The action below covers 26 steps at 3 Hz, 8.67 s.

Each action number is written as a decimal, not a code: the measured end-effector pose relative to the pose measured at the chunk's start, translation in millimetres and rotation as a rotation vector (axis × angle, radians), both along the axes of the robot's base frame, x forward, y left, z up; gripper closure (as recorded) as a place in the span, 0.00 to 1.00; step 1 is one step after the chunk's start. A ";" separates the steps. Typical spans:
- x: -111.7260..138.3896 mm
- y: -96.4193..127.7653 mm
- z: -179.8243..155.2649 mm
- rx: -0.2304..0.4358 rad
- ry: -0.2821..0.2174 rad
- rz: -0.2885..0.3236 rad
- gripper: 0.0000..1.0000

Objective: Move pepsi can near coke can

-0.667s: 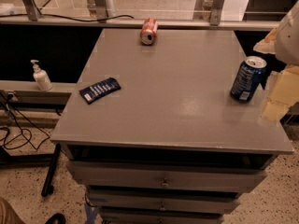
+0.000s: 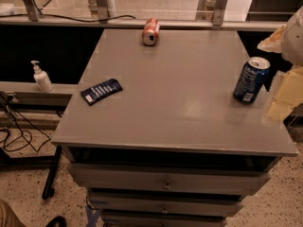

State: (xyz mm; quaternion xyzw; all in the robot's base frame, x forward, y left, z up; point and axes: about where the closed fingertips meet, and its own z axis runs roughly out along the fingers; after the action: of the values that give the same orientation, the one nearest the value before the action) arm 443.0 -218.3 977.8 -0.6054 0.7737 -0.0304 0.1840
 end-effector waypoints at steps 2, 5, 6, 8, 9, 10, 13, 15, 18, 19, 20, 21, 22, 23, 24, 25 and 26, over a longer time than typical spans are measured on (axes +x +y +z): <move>49.7 -52.6 -5.6 0.118 -0.144 0.036 0.00; 107.1 -106.4 -48.5 0.416 -0.214 -0.063 0.00; 116.1 -98.5 -69.7 0.544 -0.196 -0.104 0.00; 130.4 -77.6 -105.4 0.749 -0.166 -0.166 0.00; 135.6 -69.8 -110.9 0.802 -0.173 -0.173 0.19; 138.9 -67.5 -112.6 0.819 -0.179 -0.181 0.43; 154.6 -61.2 -82.1 0.818 -0.216 -0.166 1.00; 164.7 -47.5 -75.6 0.840 -0.236 -0.123 1.00; 280.5 45.8 -32.4 0.977 -0.360 -0.221 1.00; 320.8 72.1 -29.5 0.990 -0.383 -0.287 1.00; 355.7 91.7 -32.3 0.973 -0.396 -0.311 1.00; 388.0 103.2 -42.9 0.941 -0.398 -0.299 1.00; 408.0 112.6 -53.9 0.912 -0.385 -0.267 1.00; 419.3 125.4 -73.5 0.871 -0.350 -0.220 1.00; 426.8 133.8 -87.1 0.841 -0.327 -0.191 1.00; 432.0 136.8 -98.0 0.817 -0.303 -0.180 1.00; 433.6 138.6 -106.5 0.795 -0.264 -0.185 0.82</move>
Offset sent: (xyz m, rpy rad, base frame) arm 0.0852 -0.0934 -0.0110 0.1800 -0.2388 0.0639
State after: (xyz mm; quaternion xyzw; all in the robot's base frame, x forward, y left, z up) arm 876.6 -79.7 871.3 -0.4063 0.7463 0.1765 0.4969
